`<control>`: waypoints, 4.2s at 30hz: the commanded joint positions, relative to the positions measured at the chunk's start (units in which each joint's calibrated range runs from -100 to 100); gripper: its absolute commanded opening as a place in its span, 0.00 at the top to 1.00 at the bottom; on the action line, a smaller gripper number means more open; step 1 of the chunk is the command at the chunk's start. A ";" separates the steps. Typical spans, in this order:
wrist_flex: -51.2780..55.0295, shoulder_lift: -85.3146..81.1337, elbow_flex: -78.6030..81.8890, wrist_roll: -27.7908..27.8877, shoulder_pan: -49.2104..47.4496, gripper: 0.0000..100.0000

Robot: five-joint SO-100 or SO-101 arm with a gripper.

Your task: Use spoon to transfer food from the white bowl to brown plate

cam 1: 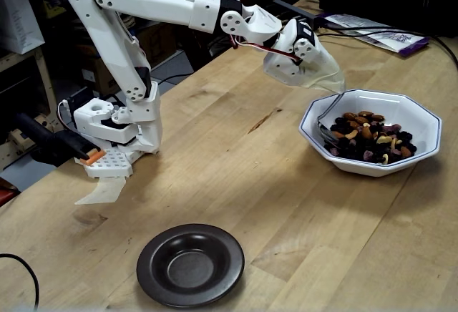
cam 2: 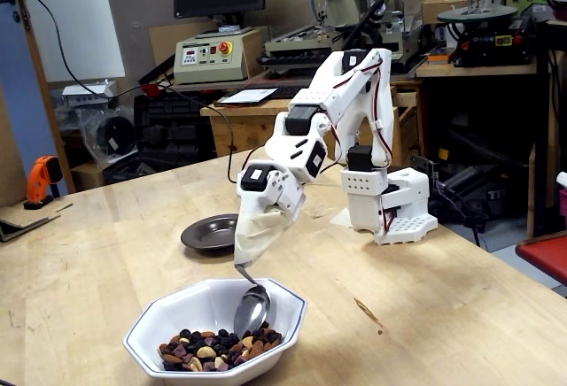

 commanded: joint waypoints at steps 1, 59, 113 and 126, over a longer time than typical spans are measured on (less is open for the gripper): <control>-0.13 1.44 -1.98 -0.05 0.29 0.95; -30.01 12.74 5.37 -0.10 5.77 0.95; -45.43 11.97 6.16 -0.49 6.29 0.95; -57.05 12.66 6.34 -0.49 6.14 0.95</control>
